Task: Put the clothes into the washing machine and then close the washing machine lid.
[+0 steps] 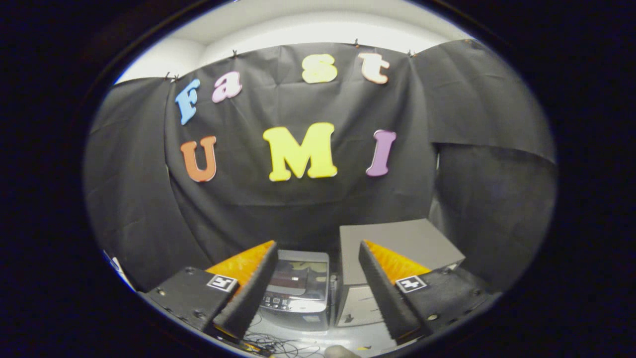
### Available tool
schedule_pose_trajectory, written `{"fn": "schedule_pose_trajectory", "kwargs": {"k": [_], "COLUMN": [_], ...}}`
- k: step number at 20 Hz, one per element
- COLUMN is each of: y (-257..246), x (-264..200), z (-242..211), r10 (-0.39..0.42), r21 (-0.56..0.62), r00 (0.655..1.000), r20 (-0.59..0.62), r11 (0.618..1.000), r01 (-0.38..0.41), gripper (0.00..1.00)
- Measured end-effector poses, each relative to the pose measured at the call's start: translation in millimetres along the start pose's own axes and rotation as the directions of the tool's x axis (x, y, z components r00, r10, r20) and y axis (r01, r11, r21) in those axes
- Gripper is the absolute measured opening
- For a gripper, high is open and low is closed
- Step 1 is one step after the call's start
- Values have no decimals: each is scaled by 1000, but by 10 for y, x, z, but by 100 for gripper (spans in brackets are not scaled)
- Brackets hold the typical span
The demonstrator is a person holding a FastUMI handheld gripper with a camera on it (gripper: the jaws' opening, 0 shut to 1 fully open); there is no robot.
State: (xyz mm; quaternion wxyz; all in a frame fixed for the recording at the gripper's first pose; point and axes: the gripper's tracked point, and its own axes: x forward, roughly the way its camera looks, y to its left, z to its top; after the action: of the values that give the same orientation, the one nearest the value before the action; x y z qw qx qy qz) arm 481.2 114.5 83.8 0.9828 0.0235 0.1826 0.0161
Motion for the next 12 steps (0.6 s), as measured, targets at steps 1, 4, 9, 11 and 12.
{"fn": "schedule_pose_trajectory", "kwargs": {"k": [1, 4, 9, 11, 12], "y": [-122, -464, -992, -1169, -1255], "x": [-180, -626, -1337, -1601, -1737], "z": [1, 124, 309, 332, 334], "r10": [-20, -66, -146, -163, -171], "r21": [2, 36, 42, 33, 33], "r00": [1000, 995, 972, 965, 962], "r20": [24, 78, 183, 203, 212], "r11": [1000, 997, 989, 987, 985], "r01": [20, 64, 141, 160, 168], "gripper": [91, 100, 100, 100, 100]}}
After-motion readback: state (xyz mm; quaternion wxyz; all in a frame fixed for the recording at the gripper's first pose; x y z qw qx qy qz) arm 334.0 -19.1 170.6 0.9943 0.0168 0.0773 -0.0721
